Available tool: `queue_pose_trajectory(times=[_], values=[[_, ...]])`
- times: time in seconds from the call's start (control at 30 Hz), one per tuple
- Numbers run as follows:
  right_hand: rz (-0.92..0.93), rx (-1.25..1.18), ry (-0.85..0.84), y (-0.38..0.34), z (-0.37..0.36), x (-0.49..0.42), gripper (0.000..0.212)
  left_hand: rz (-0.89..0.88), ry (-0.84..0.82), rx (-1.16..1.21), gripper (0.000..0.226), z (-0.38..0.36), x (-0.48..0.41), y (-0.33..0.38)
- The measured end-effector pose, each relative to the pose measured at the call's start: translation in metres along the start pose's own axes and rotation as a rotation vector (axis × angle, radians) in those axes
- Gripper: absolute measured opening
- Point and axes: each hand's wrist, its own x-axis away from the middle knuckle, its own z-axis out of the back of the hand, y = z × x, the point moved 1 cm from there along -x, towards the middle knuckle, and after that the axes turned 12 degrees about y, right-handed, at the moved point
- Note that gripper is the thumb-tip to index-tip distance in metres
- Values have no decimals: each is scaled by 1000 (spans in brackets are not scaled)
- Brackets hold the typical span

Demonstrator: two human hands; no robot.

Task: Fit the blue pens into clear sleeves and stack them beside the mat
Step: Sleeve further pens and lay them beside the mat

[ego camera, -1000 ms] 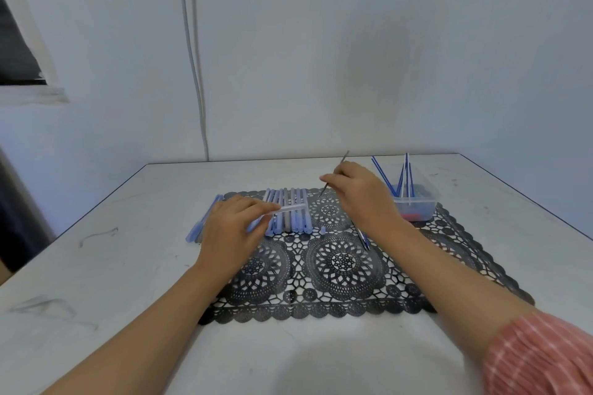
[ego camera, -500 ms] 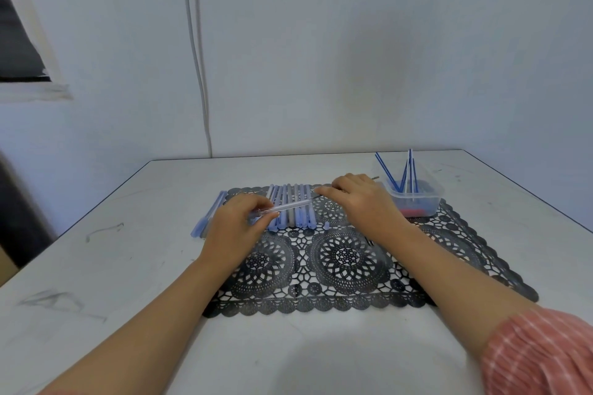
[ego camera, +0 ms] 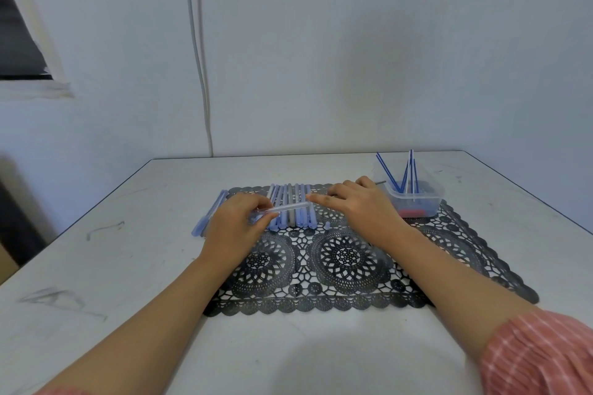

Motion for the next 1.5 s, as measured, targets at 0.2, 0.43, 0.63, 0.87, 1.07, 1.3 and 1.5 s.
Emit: queue_pose_trajectory(times=[0.2, 0.43, 0.63, 0.87, 1.07, 1.3, 1.5], values=[[0, -6, 2, -1, -3, 0, 67, -3, -4, -8, 16, -1, 1, 0], [-9, 12, 26, 2, -2, 1, 71, -15, 10, -7, 15, -1, 0, -2], [11, -5, 30, 1, -4, 2, 68, -19, 4, 1, 14, -1, 1, -2], [16, -13, 15, -2, -6, 2, 65, -25, -5, 0, 15, -1, 0, -1], [14, -22, 43, -5, -5, 1, 66, -32, -10, 1, 15, -1, 0, -2], [-43, -6, 34, -5, -6, 0, 66, -51, -10, -5, 15, -1, 1, -1], [-126, -22, 94, -6, -3, -2, 50, -57, -4, -16, 15, 0, 0, 0]])
